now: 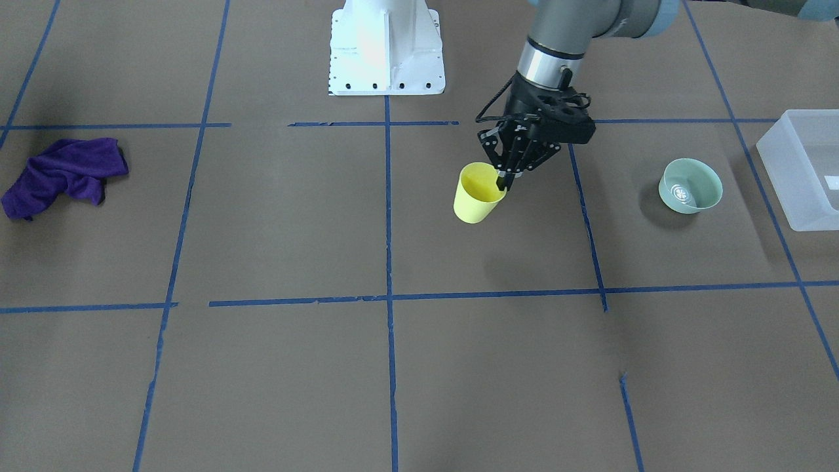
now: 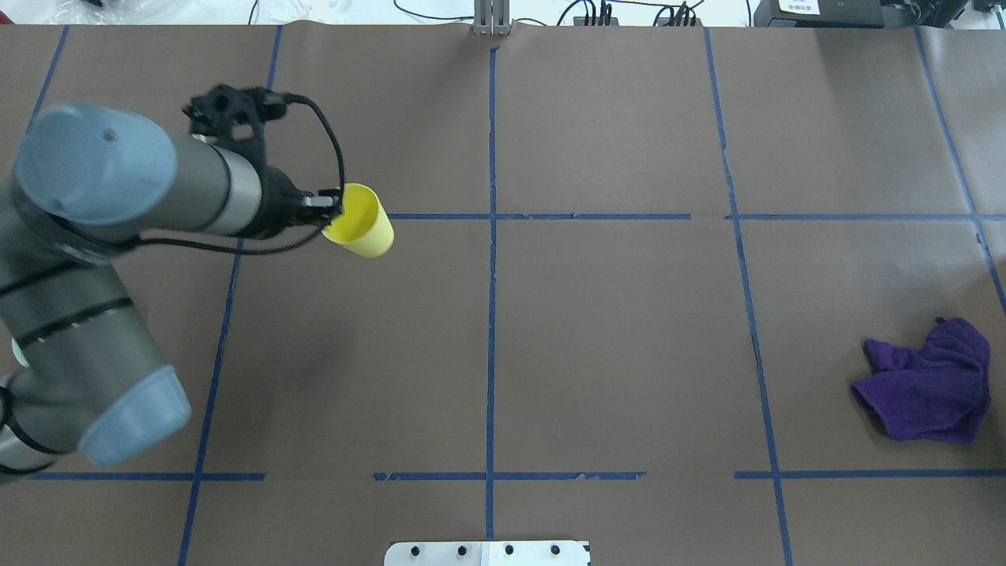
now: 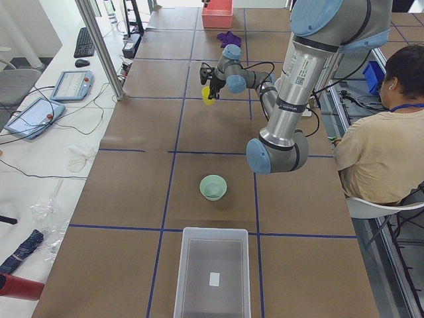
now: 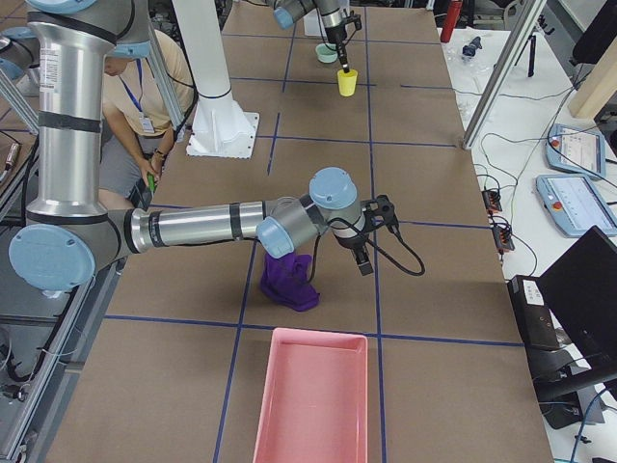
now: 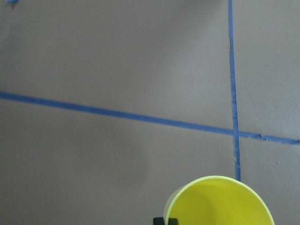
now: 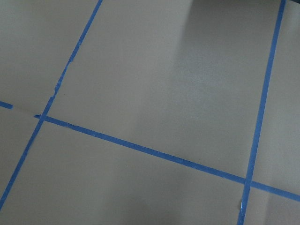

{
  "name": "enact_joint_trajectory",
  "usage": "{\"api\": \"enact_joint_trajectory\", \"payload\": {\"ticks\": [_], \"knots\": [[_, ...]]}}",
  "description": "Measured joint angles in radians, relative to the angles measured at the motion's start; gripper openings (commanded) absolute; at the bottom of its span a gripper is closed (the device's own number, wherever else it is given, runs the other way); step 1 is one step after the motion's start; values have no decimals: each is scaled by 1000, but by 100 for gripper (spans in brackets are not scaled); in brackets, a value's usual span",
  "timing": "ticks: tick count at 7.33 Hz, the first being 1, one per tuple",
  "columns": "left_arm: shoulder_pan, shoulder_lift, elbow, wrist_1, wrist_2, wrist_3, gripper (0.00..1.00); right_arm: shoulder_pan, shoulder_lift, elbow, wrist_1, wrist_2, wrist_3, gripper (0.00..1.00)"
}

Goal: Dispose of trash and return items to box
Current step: 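Lift the yellow cup with the left gripper and carry it off the table, then lower the yellow cup into the clear plastic bin and release it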

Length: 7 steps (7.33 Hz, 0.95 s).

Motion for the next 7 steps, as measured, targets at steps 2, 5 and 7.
{"api": "enact_joint_trajectory", "payload": {"ticks": [2,5,7], "knots": [[-235,103,-35,4,-173,319,0,-3,13,-1,-1,0,12,100],[-558,349,-3,-18,-368,1009,0,-15,16,2,-1,6,54,100],[-796,476,172,-97,-463,1460,0,-21,16,2,-1,4,57,100]]}}
